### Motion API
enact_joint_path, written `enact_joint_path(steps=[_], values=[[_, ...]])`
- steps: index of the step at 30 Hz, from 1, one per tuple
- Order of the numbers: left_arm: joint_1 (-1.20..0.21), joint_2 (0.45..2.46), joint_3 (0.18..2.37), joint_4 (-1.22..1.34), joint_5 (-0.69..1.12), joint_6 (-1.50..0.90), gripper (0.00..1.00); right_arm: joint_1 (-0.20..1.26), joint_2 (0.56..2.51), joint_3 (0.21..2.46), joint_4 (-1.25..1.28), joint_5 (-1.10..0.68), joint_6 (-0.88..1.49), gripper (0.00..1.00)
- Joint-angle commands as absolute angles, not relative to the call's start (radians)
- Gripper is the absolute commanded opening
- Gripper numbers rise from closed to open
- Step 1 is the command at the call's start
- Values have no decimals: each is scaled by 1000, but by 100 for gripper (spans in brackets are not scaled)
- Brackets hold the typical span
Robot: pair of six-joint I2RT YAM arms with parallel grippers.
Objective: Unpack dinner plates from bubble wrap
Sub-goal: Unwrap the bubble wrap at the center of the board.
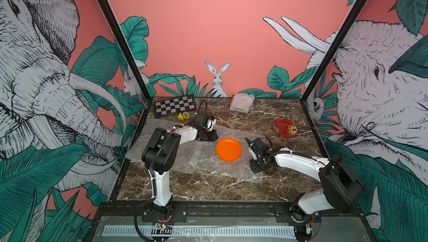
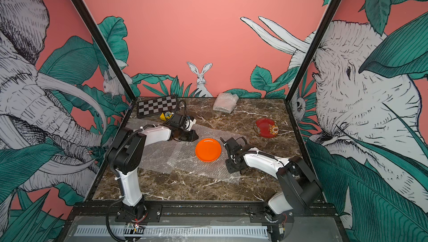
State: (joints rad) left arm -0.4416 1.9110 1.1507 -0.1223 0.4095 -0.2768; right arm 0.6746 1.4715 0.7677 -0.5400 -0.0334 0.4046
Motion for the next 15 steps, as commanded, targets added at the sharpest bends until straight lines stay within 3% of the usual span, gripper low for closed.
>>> enact_joint_path(steps=[1, 9, 15], values=[[-439, 1817, 1133, -142, 426, -268, 19, 680, 1446, 790, -566, 2, 413, 41], [-439, 1724, 1097, -202, 405, -227, 20, 664, 1427, 824, -486, -11, 413, 42], [-439, 1671, 1031, -234, 437, -211, 21, 611, 1469, 875, -405, -122, 400, 43]])
